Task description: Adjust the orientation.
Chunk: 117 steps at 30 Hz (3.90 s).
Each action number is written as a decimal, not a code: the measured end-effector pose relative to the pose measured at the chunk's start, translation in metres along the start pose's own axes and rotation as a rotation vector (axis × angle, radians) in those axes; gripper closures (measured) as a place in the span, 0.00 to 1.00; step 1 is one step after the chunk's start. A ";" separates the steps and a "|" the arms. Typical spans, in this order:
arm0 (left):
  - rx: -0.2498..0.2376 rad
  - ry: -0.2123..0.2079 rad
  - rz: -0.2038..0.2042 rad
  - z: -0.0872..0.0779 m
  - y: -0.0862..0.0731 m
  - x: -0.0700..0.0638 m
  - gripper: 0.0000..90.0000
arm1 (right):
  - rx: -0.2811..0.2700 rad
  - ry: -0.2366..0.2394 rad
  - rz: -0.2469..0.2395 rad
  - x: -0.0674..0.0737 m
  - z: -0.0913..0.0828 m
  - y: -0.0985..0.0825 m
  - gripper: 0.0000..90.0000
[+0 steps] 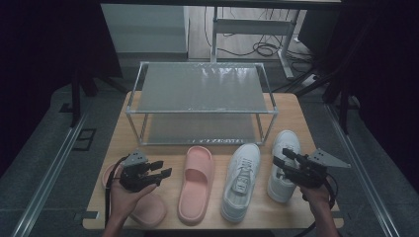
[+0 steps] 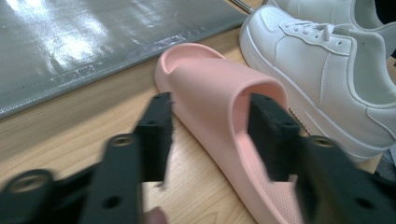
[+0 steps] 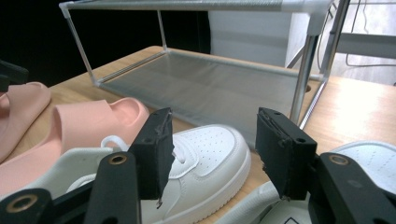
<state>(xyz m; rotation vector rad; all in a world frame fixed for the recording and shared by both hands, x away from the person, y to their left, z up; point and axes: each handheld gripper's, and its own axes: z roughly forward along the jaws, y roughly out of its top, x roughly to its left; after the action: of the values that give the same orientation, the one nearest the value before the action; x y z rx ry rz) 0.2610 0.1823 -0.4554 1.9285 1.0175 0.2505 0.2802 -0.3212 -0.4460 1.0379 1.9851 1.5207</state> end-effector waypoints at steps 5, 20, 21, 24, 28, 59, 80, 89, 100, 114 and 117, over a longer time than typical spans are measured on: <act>0.010 0.017 -0.003 0.000 0.001 0.004 0.91 | 0.003 -0.014 -0.005 0.000 -0.001 -0.001 0.52; 0.011 0.139 -0.057 -0.046 -0.025 0.029 1.00 | 0.004 -0.066 0.001 -0.003 -0.005 0.000 0.50; 0.000 0.159 -0.072 -0.055 -0.029 0.034 1.00 | -0.002 -0.077 0.015 -0.004 -0.008 0.000 0.51; -0.008 0.178 -0.089 -0.064 -0.034 0.039 1.00 | -0.005 -0.090 0.027 -0.005 -0.010 0.000 0.51; -0.017 0.212 -0.119 -0.080 -0.044 0.048 1.00 | -0.011 -0.099 0.039 -0.005 -0.012 0.001 0.51; 0.051 0.316 -0.273 -0.102 -0.114 0.078 1.00 | 0.011 -0.107 0.035 -0.004 -0.009 -0.001 0.50; 0.056 0.314 -0.267 -0.087 -0.105 0.090 1.00 | 0.014 -0.111 0.029 -0.004 -0.010 0.000 0.50; 0.053 0.302 -0.260 -0.072 -0.094 0.093 1.00 | 0.018 -0.112 0.026 -0.004 -0.009 -0.001 0.50; 0.070 0.286 -0.227 -0.048 -0.075 0.097 1.00 | 0.029 -0.113 0.028 -0.005 -0.007 -0.003 0.49; 0.094 0.256 -0.193 -0.022 -0.056 0.094 0.99 | 0.044 -0.117 0.033 -0.007 -0.005 -0.005 0.49; 0.102 0.252 -0.185 -0.018 -0.053 0.093 0.99 | 0.049 -0.118 0.032 -0.007 -0.004 -0.006 0.49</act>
<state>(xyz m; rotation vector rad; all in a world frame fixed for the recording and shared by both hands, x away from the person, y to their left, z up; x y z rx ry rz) 0.2816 0.2757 -0.5076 1.9108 1.3907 0.3483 0.2799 -0.3295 -0.4513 1.1571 1.9420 1.3997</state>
